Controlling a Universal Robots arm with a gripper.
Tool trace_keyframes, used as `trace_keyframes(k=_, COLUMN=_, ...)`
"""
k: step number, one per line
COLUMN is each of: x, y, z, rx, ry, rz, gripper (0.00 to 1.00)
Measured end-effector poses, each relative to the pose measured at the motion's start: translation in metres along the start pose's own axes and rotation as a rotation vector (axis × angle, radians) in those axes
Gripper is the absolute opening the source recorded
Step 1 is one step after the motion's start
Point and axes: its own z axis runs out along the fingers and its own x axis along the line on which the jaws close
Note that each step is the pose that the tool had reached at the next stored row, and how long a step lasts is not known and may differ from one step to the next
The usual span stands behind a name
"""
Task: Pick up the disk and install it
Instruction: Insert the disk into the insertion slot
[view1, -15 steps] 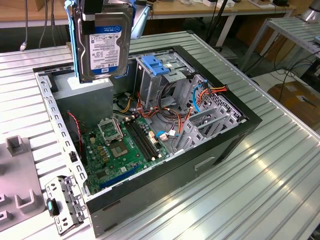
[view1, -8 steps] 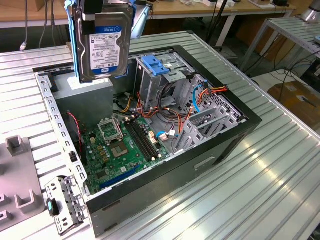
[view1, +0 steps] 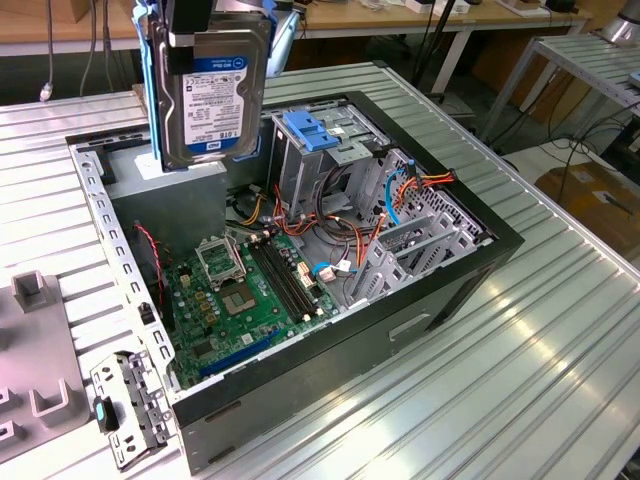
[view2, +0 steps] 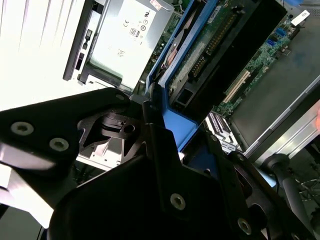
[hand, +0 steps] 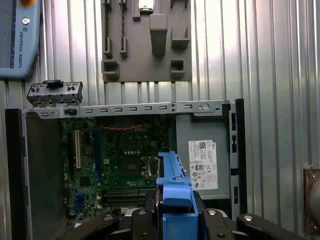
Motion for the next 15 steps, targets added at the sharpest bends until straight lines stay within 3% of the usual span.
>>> trace_keyframes(k=15, x=0.0032, y=-0.0002, z=0.0000, rx=-0.0001, ry=0.0002, rz=0.000, gripper=0.37)
